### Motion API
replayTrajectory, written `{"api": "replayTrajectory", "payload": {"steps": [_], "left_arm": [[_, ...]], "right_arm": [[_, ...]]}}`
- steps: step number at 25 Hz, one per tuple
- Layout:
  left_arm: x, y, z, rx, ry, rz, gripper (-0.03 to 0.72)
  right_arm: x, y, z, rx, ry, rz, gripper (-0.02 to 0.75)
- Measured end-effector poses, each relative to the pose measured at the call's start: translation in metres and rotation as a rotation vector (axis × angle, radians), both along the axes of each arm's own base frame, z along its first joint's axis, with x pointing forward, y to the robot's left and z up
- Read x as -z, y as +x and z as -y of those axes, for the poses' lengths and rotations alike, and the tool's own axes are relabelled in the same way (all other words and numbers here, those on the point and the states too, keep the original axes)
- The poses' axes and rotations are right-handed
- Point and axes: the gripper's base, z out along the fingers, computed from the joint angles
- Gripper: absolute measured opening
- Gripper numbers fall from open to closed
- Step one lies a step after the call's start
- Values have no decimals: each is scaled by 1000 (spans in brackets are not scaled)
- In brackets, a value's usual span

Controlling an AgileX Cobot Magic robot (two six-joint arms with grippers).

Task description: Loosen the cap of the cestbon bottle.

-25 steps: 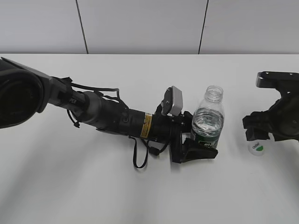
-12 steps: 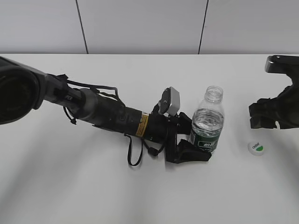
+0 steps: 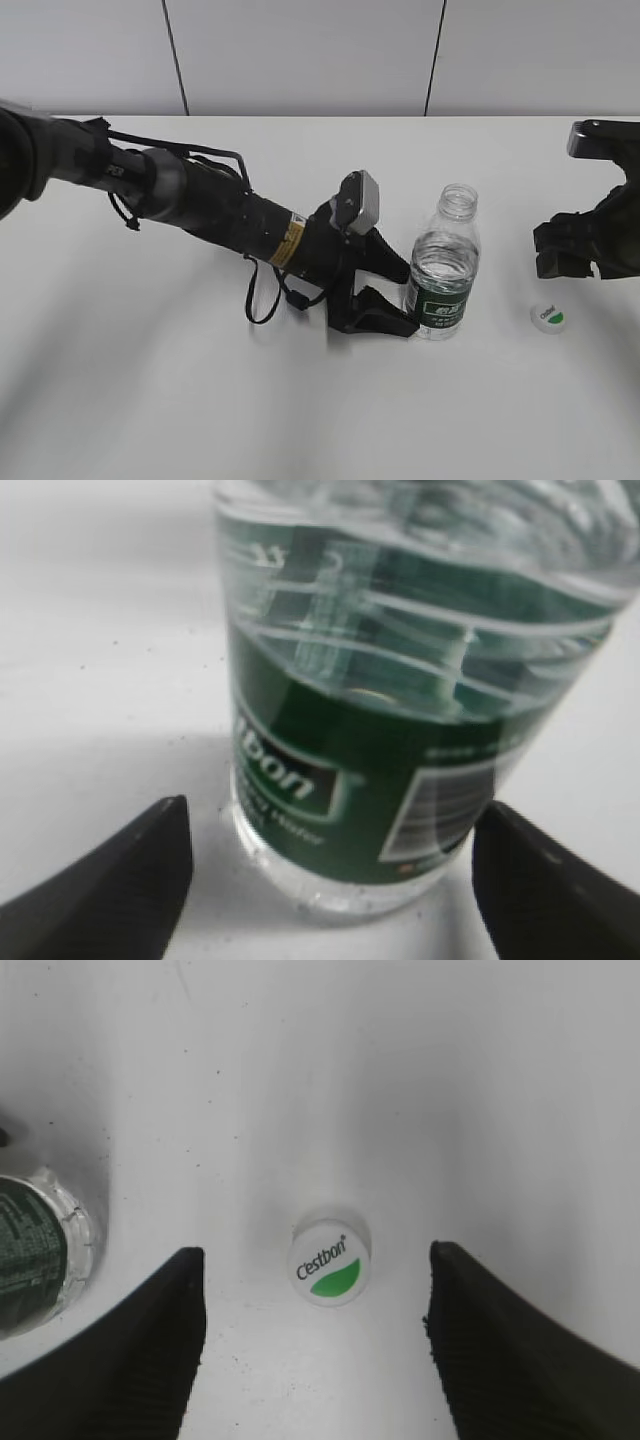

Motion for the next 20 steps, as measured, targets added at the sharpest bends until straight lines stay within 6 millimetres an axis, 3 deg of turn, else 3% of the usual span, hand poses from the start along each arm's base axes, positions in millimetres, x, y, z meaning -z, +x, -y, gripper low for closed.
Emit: {"api": "replayTrajectory", "payload": {"steps": [5,12,20], "left_arm": [[-17,11,-14,-23,50,24,682],[-63,21,-24,-105,31,8,674],[-111,31,-37,-233,18,80,605]], "right_arm": [[1,-1,0,0,0,-16,524],[0,-5,0,-2,-2,-50,525],[-28,-20,2,-7,6,-30,525]]}}
